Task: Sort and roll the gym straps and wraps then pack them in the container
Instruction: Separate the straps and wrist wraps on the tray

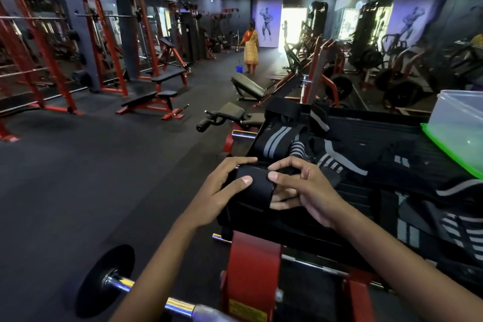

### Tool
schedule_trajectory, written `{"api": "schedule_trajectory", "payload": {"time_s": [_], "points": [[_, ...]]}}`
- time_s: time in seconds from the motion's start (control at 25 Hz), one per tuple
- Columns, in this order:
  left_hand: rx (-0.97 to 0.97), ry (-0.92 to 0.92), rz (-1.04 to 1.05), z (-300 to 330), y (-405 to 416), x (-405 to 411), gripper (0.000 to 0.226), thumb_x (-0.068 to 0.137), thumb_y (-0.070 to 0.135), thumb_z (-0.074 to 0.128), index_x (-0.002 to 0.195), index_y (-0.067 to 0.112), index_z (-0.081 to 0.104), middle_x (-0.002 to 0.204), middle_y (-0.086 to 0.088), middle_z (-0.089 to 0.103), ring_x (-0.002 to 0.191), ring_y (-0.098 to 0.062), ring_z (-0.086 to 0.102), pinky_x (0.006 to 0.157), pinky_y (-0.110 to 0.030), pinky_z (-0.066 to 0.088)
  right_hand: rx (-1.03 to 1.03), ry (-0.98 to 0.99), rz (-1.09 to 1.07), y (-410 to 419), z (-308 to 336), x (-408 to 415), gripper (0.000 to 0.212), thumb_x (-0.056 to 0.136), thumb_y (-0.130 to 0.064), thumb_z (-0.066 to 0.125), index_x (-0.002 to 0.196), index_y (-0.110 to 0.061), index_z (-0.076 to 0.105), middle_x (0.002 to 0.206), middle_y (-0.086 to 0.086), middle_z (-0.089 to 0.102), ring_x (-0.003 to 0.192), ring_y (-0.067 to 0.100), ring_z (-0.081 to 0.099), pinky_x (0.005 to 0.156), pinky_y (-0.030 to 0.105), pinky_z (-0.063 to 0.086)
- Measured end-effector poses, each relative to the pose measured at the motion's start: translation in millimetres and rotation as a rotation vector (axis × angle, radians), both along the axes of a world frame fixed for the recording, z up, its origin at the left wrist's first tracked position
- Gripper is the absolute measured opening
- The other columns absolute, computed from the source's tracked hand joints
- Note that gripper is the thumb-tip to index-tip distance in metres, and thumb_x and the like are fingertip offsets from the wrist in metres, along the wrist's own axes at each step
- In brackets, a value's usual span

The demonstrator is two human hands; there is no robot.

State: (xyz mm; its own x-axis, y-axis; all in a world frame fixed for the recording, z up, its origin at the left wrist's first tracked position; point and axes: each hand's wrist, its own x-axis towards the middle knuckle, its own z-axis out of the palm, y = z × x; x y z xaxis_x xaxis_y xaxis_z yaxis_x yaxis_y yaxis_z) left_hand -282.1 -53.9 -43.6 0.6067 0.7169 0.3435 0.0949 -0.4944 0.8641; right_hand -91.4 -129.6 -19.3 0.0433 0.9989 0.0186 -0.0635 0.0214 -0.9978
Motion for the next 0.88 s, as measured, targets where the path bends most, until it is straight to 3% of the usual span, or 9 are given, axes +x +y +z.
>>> {"api": "schedule_trajectory", "payload": {"time_s": [0.12,0.24,0.32,0.36,0.44,0.48,0.56,0.72,0.88], "points": [[0.029,0.027,-0.01,1,4,-5,0.05,0.081,0.043,0.063,0.128,0.027,0.057,0.126,0.011,0.057,0.118,-0.011,0.056,0.1,-0.035,0.046,0.165,-0.292,-0.051,-3,-5,-3,0.024,0.087,-0.023,0.067,0.105,-0.012,0.057,0.06,0.023,0.064,0.051,0.034,0.066,0.048,0.035,0.055],[0.068,0.004,-0.004,5,5,-10,0.049,0.079,0.045,0.065,0.124,0.027,0.059,0.127,0.01,0.056,0.121,-0.009,0.054,0.101,-0.032,0.044,0.301,-0.503,-0.148,-1,-4,3,0.017,0.092,-0.03,0.062,0.102,-0.017,0.058,0.056,0.012,0.063,0.048,0.023,0.063,0.044,0.027,0.047],[0.142,-0.005,0.034,13,5,-7,0.045,0.08,0.045,0.064,0.121,0.027,0.061,0.127,0.012,0.056,0.123,-0.006,0.052,0.103,-0.032,0.041,0.338,-0.758,-0.246,6,-5,24,0.017,0.093,-0.037,0.059,0.1,-0.021,0.06,0.07,0.002,0.066,0.064,0.016,0.064,0.058,0.028,0.049],[0.172,-0.018,0.052,20,4,-3,0.043,0.08,0.043,0.064,0.119,0.027,0.062,0.125,0.014,0.057,0.122,-0.005,0.052,0.102,-0.03,0.041,0.313,-1.012,-0.268,12,-7,39,0.021,0.092,-0.041,0.059,0.106,-0.025,0.059,0.086,-0.003,0.067,0.08,0.014,0.063,0.07,0.031,0.05],[0.213,-0.051,0.061,33,0,13,0.036,0.082,0.035,0.065,0.116,0.024,0.064,0.122,0.014,0.059,0.12,-0.003,0.052,0.101,-0.026,0.041,0.128,-1.44,-0.125,20,-13,69,0.04,0.09,-0.055,0.053,0.124,-0.034,0.054,0.127,-0.008,0.055,0.116,0.017,0.048,0.096,0.042,0.043],[0.243,-0.052,0.057,40,-3,23,0.033,0.083,0.031,0.065,0.115,0.023,0.064,0.121,0.014,0.059,0.119,-0.002,0.053,0.1,-0.024,0.041,0.018,-1.514,-0.036,22,-17,81,0.046,0.089,-0.062,0.047,0.128,-0.037,0.052,0.14,-0.01,0.045,0.126,0.019,0.039,0.103,0.048,0.038],[0.352,-0.03,0.038,51,-11,46,0.03,0.084,0.025,0.067,0.113,0.021,0.065,0.119,0.011,0.059,0.117,-0.001,0.053,0.099,-0.018,0.039,-0.089,-1.503,0.021,21,-22,97,0.056,0.085,-0.071,0.037,0.125,-0.037,0.054,0.143,-0.01,0.043,0.128,0.019,0.037,0.104,0.048,0.037],[0.458,0.095,-0.047,60,-30,97,0.034,0.087,0.024,0.068,0.12,0.021,0.06,0.12,0.008,0.054,0.114,0.0,0.049,0.095,-0.01,0.034,-0.12,-1.475,-0.1,5,-19,130,0.059,0.083,-0.07,0.042,0.115,-0.021,0.054,0.122,-0.006,0.053,0.113,0.016,0.045,0.093,0.039,0.044],[0.354,0.402,-0.095,45,-35,156,0.056,0.089,0.034,0.063,0.138,0.019,0.041,0.137,-0.001,0.038,0.131,-0.019,0.034,0.108,-0.032,0.033,-0.236,-1.522,-0.175,-13,-14,166,0.066,0.079,-0.073,0.037,0.115,-0.02,0.052,0.124,-0.005,0.053,0.117,0.02,0.046,0.089,0.041,0.044]]}}
